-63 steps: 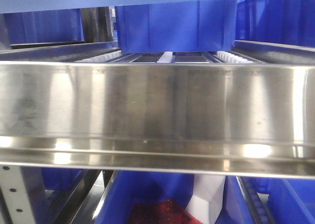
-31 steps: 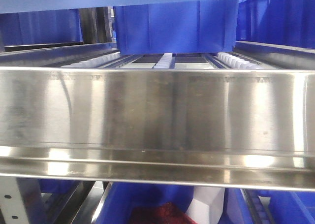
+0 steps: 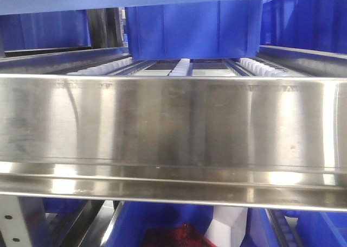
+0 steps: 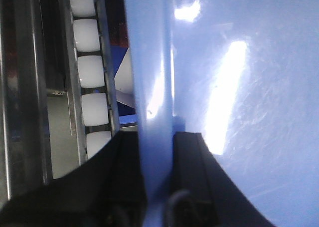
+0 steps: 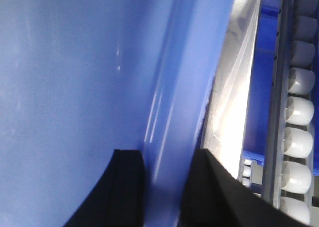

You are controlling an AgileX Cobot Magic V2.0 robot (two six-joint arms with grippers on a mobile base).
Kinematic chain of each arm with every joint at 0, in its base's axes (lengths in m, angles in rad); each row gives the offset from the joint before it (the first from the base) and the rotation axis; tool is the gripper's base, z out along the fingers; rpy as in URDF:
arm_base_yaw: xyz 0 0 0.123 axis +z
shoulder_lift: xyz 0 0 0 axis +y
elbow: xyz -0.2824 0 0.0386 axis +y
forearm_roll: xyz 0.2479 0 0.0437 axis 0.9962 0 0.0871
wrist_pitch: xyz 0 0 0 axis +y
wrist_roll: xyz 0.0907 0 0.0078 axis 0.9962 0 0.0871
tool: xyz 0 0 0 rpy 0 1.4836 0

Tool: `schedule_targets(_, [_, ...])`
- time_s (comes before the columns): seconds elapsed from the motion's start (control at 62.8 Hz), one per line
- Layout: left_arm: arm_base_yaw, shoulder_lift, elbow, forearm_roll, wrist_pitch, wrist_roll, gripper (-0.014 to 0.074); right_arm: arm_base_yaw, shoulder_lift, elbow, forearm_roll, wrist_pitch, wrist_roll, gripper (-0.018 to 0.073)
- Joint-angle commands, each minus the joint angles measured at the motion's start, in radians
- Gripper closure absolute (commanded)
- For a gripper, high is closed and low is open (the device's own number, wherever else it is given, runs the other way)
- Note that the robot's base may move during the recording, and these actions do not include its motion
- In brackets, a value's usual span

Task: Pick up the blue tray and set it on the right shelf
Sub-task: 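Lower the tray onto the roller shelf with both grippers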

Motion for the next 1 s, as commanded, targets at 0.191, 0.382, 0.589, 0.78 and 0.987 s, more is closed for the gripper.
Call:
schedule_targets(0.191, [-0.008, -0.026, -0.026, -0.018, 0.063, 0.063, 0.0645, 0.000, -0.018, -0.029, -0.005, -0.094, -0.026, 0.0503])
schedule_targets(0.382, [0.032, 0.047, -0.106, -0.009, -0.031, 0.081, 0.0645, -0.017, 0.052, -0.051, -0.003, -0.132, -0.026, 0.0503])
schedule_targets(0.589, [0.074, 0.172, -0.173, -0.009, -0.040, 0.090, 0.0645, -0.079, 0.162, -0.082, -0.002, -0.142, -0.026, 0.0503])
schedule_targets(0.78, [0.082, 0.252, -0.175, -0.003, -0.053, 0.096, 0.0645, -0.094, 0.255, -0.082, 0.003, -0.178, -0.026, 0.0503])
schedule_targets(0.987, [0.082, 0.295, -0.175, 0.004, -0.091, 0.108, 0.0643, -0.094, 0.334, -0.082, 0.004, -0.187, -0.026, 0.0503])
